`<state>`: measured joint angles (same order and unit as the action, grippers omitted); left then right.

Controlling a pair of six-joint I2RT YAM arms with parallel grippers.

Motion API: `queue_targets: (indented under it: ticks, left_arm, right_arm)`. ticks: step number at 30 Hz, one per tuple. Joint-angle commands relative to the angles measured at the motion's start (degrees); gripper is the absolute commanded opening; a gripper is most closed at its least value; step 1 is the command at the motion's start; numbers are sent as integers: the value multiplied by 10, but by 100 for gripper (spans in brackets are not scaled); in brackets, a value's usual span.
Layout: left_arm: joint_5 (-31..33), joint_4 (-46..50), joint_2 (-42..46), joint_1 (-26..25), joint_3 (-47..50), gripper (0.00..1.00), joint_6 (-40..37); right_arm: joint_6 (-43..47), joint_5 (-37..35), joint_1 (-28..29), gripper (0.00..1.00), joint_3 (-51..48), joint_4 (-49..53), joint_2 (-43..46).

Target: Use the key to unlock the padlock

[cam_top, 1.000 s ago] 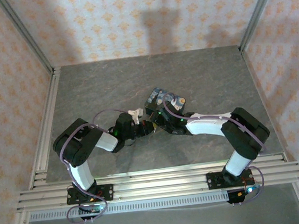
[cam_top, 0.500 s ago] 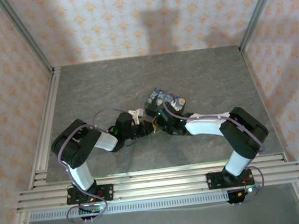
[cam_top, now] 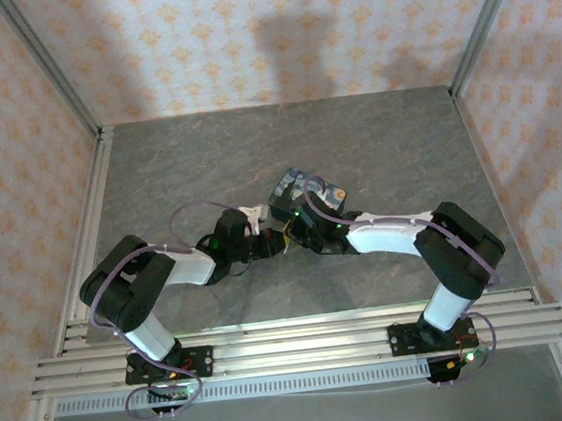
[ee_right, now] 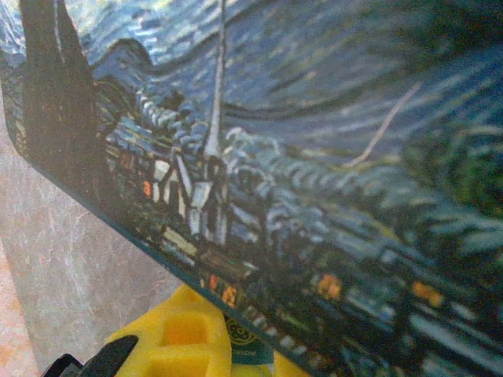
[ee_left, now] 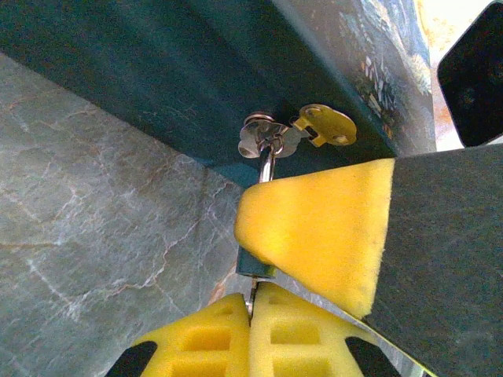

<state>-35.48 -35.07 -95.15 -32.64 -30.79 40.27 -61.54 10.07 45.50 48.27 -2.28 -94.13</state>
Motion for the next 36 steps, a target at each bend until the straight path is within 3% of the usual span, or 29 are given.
queue_targets:
  ticks: [1,12,19,24,36]
  left_arm:
    - [-33,-5,19,-8,-7,0,-26]
    - [-24,-60,-14,-8,0,0,-11]
    - [-15,-99,-35,-8,7,0,-1]
    - [-11,-116,-53,-8,6,0,2]
    - [-12,-131,-66,-8,6,0,4]
  right_arm:
    - [0,-29,-6,0,-1,15,-1]
    - [-9,-26,-6,0,-11,12,15]
    - [-18,-38,-6,40,-17,17,27]
    - [-15,-57,-6,52,-17,31,45]
    - [-14,-60,-6,54,-4,34,23]
